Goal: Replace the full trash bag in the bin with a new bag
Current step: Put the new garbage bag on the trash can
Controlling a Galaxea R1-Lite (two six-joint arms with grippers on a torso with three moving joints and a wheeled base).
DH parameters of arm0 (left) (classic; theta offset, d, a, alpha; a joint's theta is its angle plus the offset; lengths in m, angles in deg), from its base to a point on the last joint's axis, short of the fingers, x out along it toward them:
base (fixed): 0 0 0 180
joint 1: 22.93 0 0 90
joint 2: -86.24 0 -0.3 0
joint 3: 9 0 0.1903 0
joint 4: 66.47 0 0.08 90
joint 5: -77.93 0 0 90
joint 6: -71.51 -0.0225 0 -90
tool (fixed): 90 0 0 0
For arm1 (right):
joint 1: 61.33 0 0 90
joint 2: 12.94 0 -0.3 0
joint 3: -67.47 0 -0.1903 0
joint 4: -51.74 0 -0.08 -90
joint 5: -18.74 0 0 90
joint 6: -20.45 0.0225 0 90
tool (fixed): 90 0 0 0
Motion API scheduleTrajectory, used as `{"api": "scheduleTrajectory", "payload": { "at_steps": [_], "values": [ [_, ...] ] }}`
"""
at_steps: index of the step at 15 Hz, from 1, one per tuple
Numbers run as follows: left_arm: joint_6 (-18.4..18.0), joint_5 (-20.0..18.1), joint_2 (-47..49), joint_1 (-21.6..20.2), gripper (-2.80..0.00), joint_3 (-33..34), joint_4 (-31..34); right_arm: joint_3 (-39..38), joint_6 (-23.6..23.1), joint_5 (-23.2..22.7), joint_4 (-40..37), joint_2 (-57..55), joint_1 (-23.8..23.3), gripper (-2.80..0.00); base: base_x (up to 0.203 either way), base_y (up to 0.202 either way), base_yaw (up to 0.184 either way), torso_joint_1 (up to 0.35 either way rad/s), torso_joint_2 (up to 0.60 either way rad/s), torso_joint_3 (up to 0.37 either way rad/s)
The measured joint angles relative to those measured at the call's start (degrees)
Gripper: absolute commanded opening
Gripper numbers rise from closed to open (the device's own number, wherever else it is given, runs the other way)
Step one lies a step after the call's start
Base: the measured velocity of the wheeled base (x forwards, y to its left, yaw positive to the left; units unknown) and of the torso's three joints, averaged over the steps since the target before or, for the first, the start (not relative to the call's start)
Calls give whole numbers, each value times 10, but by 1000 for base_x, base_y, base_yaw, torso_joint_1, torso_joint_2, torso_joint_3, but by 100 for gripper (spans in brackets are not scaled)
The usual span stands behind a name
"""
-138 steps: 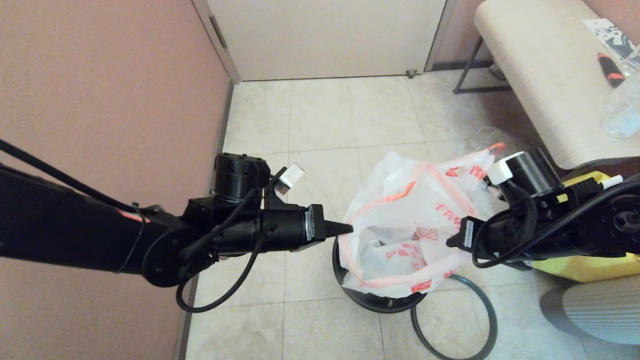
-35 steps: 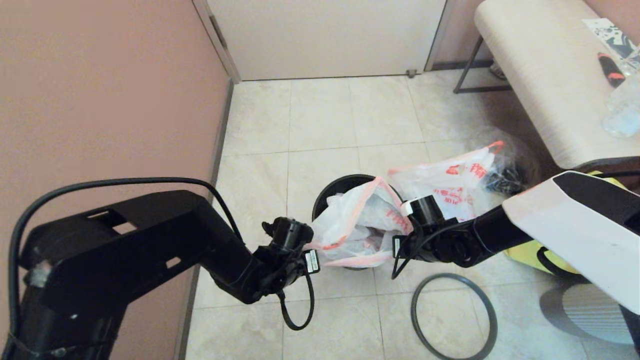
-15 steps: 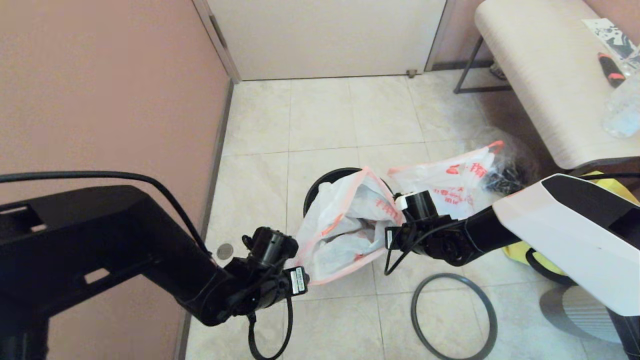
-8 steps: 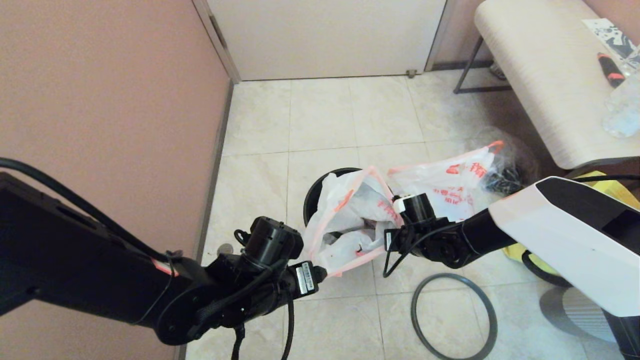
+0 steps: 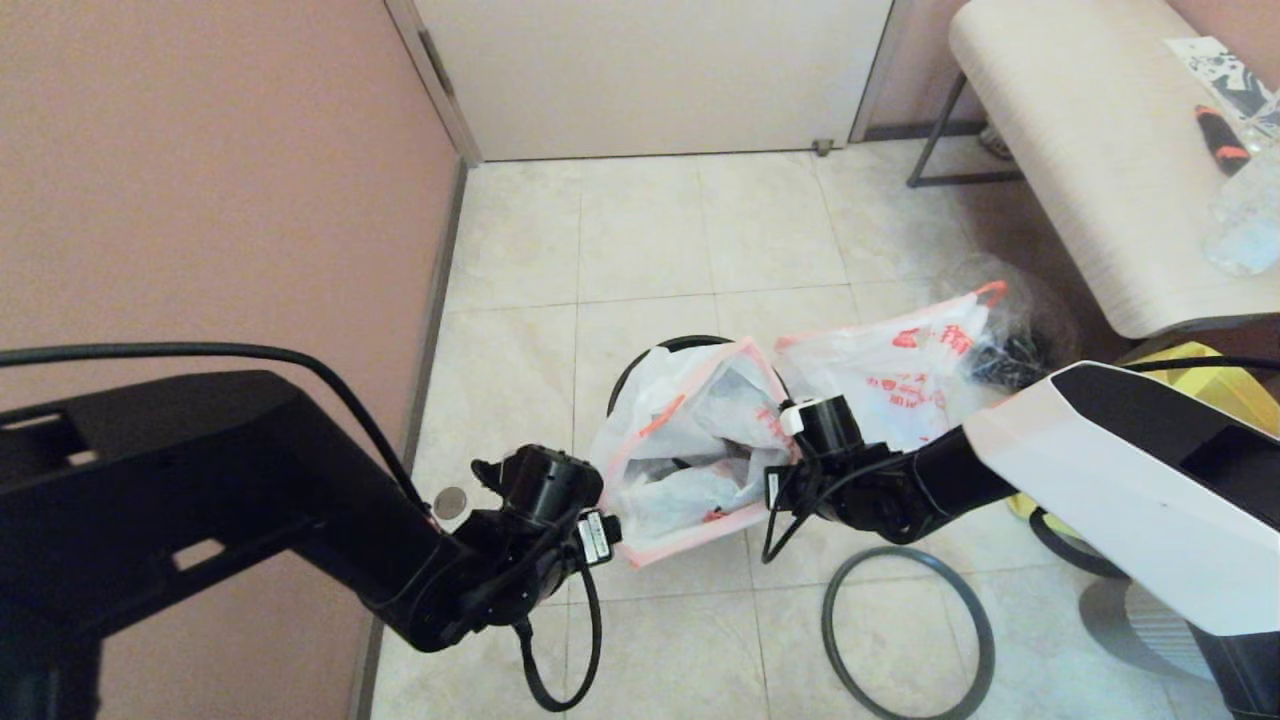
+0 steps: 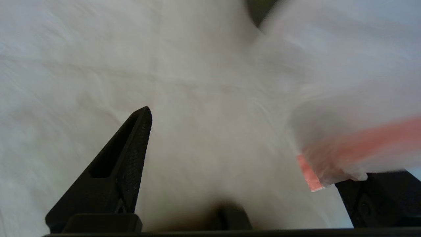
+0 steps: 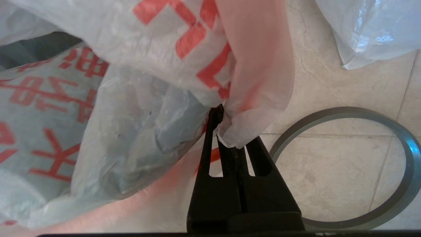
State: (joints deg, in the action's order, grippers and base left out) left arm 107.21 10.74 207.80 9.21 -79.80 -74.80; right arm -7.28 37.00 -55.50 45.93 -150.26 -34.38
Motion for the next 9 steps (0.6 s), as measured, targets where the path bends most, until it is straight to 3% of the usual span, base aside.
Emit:
{"api": "scheduleTrajectory", "payload": {
  "at_steps": [4,9],
  "values": [
    [-18,0,58,-37,0,-52,-29,9,1,18,1,-5,11,-280,0,0,0,0,0,0],
    [43,-100,31,-64,0,-61,35,44,3,52,1,-41,27,-280,0,0,0,0,0,0]
  ]
}}
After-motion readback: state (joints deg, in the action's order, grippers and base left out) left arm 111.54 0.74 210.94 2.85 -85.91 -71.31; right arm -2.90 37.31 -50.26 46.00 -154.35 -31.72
